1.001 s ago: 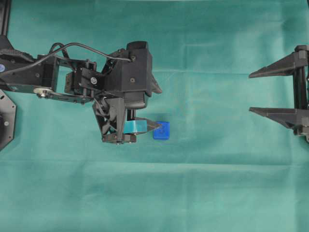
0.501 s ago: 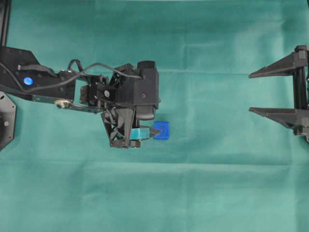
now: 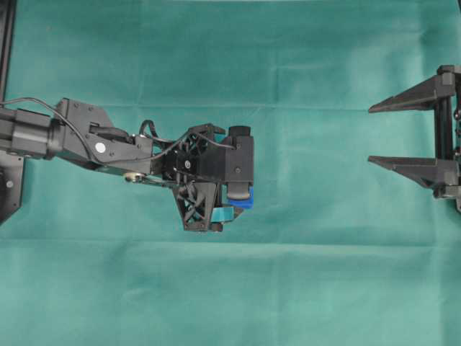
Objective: Handover the blue block to the right arm after grasping it with the left arm, then place it in the designated position.
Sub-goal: 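Lower the left gripper around the blue cube and close it, then lift the blue cube with the left gripper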
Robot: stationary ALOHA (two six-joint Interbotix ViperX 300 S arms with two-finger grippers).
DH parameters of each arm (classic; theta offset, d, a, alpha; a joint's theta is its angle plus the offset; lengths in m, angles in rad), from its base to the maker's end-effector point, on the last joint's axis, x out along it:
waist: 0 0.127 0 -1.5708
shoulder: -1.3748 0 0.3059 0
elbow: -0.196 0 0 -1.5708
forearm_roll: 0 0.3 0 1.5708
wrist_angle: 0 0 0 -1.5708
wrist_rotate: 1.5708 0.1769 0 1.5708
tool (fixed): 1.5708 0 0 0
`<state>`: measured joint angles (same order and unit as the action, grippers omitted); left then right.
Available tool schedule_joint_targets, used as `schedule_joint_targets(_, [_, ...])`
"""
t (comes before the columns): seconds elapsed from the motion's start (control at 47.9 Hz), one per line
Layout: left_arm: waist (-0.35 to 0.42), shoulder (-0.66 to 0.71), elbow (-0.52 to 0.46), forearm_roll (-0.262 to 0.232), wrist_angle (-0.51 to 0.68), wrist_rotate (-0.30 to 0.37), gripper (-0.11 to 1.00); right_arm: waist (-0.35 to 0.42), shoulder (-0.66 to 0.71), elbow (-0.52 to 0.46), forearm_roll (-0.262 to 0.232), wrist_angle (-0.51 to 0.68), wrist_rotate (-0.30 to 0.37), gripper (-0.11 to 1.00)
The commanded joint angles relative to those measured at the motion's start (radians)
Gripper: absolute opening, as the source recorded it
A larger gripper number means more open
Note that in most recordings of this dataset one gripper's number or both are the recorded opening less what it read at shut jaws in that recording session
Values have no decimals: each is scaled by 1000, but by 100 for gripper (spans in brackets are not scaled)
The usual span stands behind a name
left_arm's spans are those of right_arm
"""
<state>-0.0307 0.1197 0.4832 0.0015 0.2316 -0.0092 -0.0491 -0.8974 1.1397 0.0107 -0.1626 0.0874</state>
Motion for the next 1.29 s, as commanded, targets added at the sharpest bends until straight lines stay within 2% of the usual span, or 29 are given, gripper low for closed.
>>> schedule_joint_targets(0.0, [-5,0,-5,0,-28,2,100,-3,6,-23,-2,-5,0,93])
schedule_joint_targets(0.459, [0,124,3,0,-117,5,100,-5,6,-23,-2,-5,0,93])
schedule_joint_targets(0.793, [0,137,-2,0,-147,2,99,-5,6,-21,-2,-5,-2,93])
schedule_joint_targets(0.855, [0,135,0,0,-144,2,93,-3,6,-21,-2,-5,0,93])
schedule_joint_targets(0.897, [0,135,3,0,-143,2,86,-3,6,-23,-2,-5,0,93])
schedule_joint_targets(1.043, [0,133,5,0,-132,3,46,-3,6,-21,-2,-5,0,93])
schedule_joint_targets(1.272, [2,132,2,0,-130,3,46,-3,6,-21,-2,-5,0,93])
